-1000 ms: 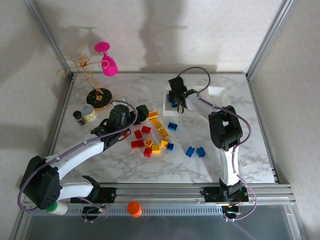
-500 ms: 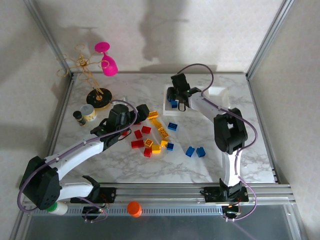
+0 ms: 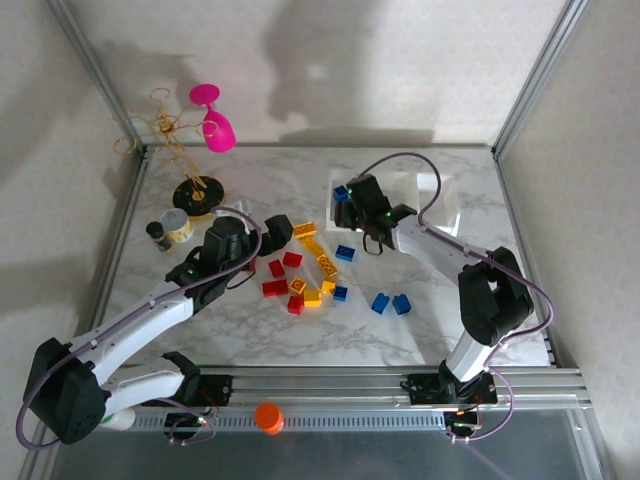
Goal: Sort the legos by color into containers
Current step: Pick up the lego from the center of the table.
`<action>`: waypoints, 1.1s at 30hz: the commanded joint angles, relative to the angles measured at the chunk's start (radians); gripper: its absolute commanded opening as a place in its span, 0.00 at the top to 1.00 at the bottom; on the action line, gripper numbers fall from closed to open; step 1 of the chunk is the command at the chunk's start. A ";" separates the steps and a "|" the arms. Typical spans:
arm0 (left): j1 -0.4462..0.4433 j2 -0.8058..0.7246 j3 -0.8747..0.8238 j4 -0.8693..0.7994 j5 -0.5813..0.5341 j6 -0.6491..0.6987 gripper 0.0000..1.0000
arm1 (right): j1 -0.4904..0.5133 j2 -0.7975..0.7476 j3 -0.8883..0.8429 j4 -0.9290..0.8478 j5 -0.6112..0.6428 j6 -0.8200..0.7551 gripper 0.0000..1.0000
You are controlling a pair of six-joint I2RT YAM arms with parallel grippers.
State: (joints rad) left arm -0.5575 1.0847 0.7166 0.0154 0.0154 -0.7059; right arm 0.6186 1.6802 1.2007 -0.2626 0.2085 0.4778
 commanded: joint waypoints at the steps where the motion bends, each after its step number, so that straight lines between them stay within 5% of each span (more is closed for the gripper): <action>1: -0.019 -0.036 -0.037 -0.038 0.019 -0.012 0.00 | 0.038 -0.050 -0.076 -0.004 0.045 0.088 0.38; 17: -0.099 -0.091 -0.124 -0.035 -0.023 -0.030 0.00 | 0.170 0.052 -0.198 0.046 0.146 0.363 0.21; 33: -0.102 -0.082 -0.131 -0.037 -0.062 -0.016 0.00 | 0.155 0.177 -0.096 0.039 0.205 0.429 0.23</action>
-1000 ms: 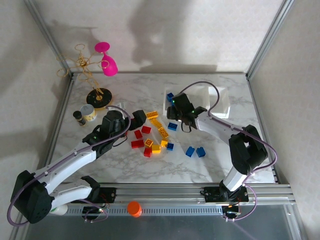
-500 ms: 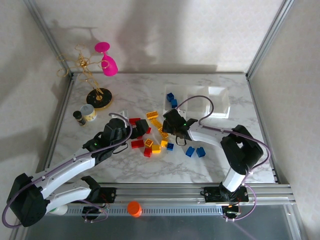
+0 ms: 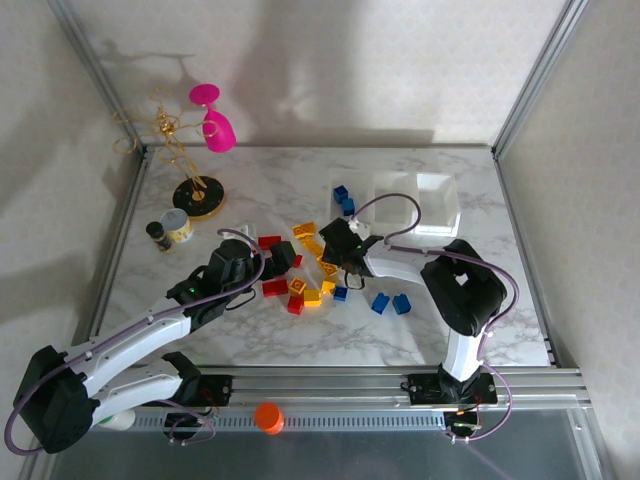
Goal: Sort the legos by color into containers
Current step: Pick up the lego from the center of the table.
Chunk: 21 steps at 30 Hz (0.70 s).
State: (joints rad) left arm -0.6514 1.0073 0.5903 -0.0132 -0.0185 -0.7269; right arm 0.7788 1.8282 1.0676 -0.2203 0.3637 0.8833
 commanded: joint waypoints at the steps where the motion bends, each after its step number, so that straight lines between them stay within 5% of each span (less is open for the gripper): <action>1: -0.008 -0.005 -0.004 -0.009 -0.028 0.006 0.00 | -0.005 0.033 0.043 -0.004 0.053 0.021 0.24; 21: -0.008 -0.005 0.005 -0.010 -0.029 0.018 0.00 | -0.006 -0.007 0.039 -0.043 0.102 -0.036 0.53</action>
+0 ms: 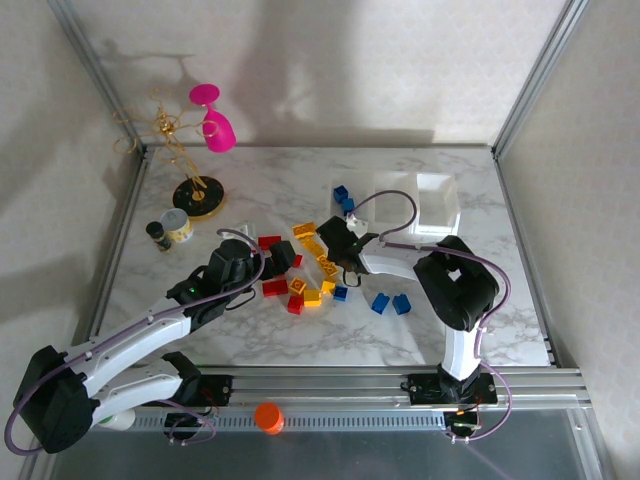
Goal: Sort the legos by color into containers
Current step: Pick up the lego from the center of the table.
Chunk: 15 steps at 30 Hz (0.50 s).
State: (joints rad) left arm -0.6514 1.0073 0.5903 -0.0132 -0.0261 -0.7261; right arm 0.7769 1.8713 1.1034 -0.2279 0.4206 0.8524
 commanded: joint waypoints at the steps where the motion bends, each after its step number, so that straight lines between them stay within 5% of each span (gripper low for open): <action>1: -0.008 -0.006 0.009 -0.010 -0.020 0.020 0.00 | -0.003 -0.063 0.003 -0.042 0.047 -0.007 0.54; 15: 0.017 0.043 0.107 -0.025 -0.044 0.056 0.00 | -0.070 -0.160 0.106 -0.068 0.017 -0.256 0.53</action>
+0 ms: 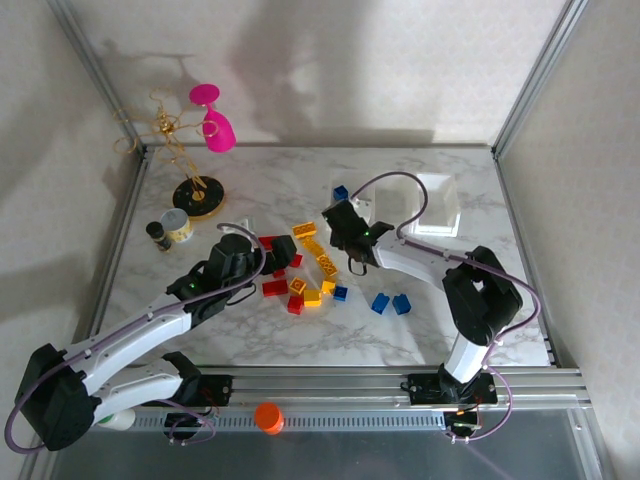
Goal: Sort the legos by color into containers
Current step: Pick up the lego from the center of the table, then place the lego in the container.
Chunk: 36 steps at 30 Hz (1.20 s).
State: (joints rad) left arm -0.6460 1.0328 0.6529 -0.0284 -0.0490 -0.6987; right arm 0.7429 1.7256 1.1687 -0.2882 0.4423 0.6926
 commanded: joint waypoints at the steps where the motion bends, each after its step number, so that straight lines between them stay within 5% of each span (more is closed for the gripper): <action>1: 0.015 0.024 0.053 -0.009 -0.022 0.031 0.00 | -0.044 -0.005 0.055 -0.002 -0.016 -0.116 0.53; 15: 0.091 0.139 0.133 0.038 0.014 0.035 0.00 | -0.183 0.198 0.315 0.073 -0.146 -0.379 0.52; 36: 0.140 0.300 0.192 0.115 0.057 0.047 0.00 | -0.249 0.516 0.642 0.013 -0.259 -0.455 0.49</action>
State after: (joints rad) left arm -0.5152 1.3251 0.8139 0.0555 -0.0059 -0.6727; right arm 0.5041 2.2101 1.7592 -0.2523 0.1986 0.2535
